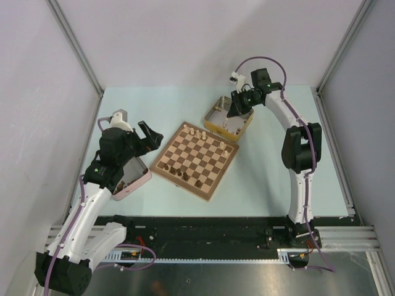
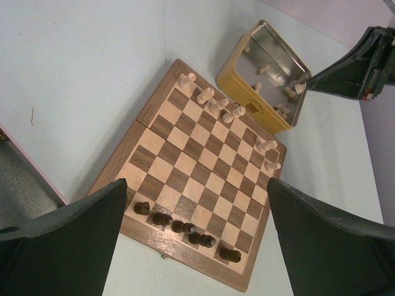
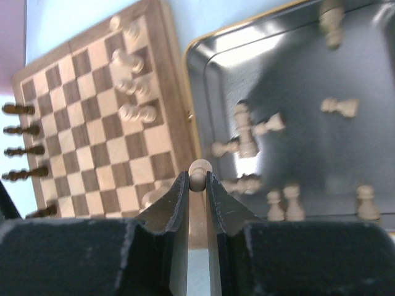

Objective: Set up the chess pieces on the board

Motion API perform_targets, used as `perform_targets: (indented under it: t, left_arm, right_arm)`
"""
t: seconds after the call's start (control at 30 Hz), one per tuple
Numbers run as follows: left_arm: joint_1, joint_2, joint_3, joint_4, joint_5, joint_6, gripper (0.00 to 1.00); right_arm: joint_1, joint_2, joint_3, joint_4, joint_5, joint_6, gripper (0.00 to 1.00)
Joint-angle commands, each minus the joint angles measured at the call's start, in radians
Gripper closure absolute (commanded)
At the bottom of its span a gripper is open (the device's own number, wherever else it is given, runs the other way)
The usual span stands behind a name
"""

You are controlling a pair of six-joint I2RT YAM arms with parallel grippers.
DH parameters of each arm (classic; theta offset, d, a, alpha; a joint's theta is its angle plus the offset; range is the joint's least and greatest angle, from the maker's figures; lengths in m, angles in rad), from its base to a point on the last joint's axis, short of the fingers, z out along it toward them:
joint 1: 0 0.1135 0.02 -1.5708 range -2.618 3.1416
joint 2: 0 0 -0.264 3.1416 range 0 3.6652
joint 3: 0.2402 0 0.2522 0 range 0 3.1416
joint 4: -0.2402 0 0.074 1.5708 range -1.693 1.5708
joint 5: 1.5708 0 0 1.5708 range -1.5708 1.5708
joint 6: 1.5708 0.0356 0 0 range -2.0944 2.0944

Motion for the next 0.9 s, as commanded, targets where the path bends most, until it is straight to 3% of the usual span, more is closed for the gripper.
perform_targets:
  t: [0.0,0.3,0.87]
  left_arm:
    - [0.006,-0.016,-0.002,0.035,0.009,-0.017,0.00]
    - [0.006,-0.031,-0.019,0.037,0.005,-0.018,0.00]
    - [0.008,-0.061,-0.051,0.037,0.000,-0.017,0.00]
  right_arm:
    - [0.072,-0.162,-0.117,-0.006,0.012,-0.116,0.93]
    - [0.210,-0.309,-0.359,0.031,0.122,-0.228,0.92]
    - [0.287,-0.288,-0.447,0.074,0.326,-0.253,0.91]
